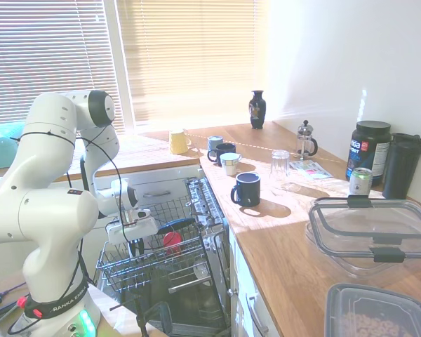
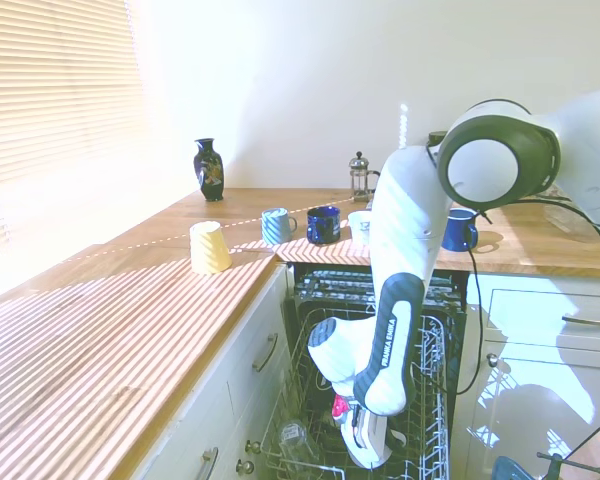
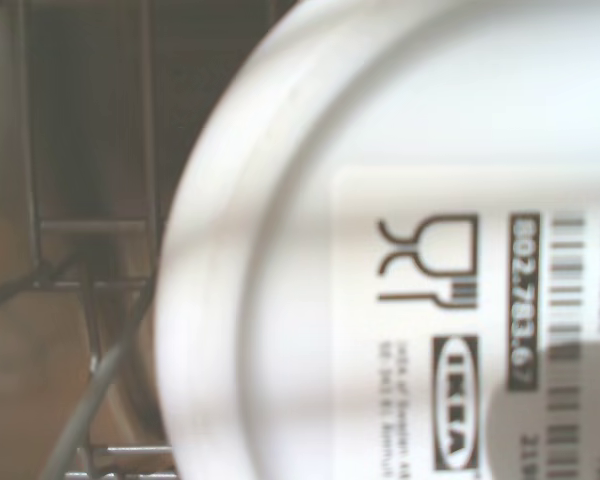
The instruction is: Unload the white mug from the dishwasher
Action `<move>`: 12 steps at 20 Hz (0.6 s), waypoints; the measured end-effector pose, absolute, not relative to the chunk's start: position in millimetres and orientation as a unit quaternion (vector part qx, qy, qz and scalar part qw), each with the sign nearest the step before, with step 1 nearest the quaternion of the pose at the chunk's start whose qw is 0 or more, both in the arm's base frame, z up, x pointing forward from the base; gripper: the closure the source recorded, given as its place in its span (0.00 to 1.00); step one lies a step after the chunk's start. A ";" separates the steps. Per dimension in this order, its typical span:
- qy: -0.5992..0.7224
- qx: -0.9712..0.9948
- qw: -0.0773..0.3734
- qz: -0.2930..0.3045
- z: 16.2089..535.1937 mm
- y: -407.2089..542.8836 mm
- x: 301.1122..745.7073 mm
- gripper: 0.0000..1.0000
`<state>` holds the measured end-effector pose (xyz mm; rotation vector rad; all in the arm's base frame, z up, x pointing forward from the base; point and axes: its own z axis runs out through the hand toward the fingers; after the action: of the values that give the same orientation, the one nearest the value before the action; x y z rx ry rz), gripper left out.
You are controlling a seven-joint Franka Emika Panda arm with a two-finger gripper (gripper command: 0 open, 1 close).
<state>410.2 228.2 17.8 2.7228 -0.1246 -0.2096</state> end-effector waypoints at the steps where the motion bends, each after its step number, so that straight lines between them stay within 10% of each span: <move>1: -0.045 0.976 0.200 -0.073 22.3 229.4 409.8 1.00; 12: -0.079 0.986 0.146 -0.029 90.7 229.6 408.9 1.00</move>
<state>408.9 229.6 90.7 2.8373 -0.2269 -0.0822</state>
